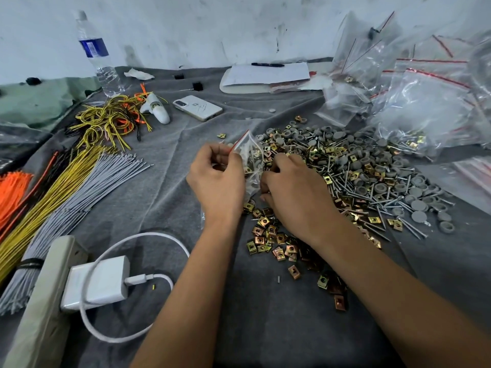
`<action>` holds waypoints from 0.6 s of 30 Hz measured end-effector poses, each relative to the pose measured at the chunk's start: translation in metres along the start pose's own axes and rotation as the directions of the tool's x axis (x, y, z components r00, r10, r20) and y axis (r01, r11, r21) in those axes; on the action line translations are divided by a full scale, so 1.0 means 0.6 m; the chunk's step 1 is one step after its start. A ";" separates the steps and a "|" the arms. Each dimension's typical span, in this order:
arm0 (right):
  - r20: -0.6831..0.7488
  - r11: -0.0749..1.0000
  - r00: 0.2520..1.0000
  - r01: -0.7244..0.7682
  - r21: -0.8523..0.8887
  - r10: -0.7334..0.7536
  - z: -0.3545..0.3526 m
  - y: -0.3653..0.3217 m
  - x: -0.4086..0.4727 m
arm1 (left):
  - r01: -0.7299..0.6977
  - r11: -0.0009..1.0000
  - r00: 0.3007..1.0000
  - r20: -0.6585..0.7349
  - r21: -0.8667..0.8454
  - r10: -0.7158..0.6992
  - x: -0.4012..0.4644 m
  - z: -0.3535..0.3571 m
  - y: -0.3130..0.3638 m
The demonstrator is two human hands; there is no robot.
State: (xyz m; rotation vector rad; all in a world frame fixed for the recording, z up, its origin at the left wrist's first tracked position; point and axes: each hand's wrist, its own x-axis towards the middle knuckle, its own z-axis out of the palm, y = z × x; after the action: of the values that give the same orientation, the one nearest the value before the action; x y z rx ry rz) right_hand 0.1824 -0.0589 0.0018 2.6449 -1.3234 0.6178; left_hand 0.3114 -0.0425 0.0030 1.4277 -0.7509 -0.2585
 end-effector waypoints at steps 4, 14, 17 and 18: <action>-0.014 0.998 0.998 -0.066 -0.015 0.066 0.002 -0.014 -0.002 | 0.007 1.000 1.000 -0.002 -0.002 -0.007 0.000 0.000 0.000; -0.014 0.992 0.992 -0.123 -0.004 0.123 0.005 -0.004 -0.001 | 0.018 1.000 1.000 -0.023 -0.005 -0.018 0.002 -0.002 0.002; -0.003 1.000 1.000 -0.018 0.023 0.018 0.008 0.004 0.001 | 0.017 1.000 1.000 -0.023 -0.013 -0.017 0.002 -0.003 0.003; -0.005 1.000 1.000 0.013 0.018 -0.013 0.010 0.009 0.002 | 0.017 1.000 1.000 -0.023 -0.012 -0.017 0.001 -0.004 0.003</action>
State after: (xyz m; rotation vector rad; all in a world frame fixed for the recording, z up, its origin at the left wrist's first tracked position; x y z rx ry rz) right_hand 0.1804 -0.0646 -0.0035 2.6627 -1.3049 0.6368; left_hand 0.3130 -0.0408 0.0050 1.4244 -0.7182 -0.2588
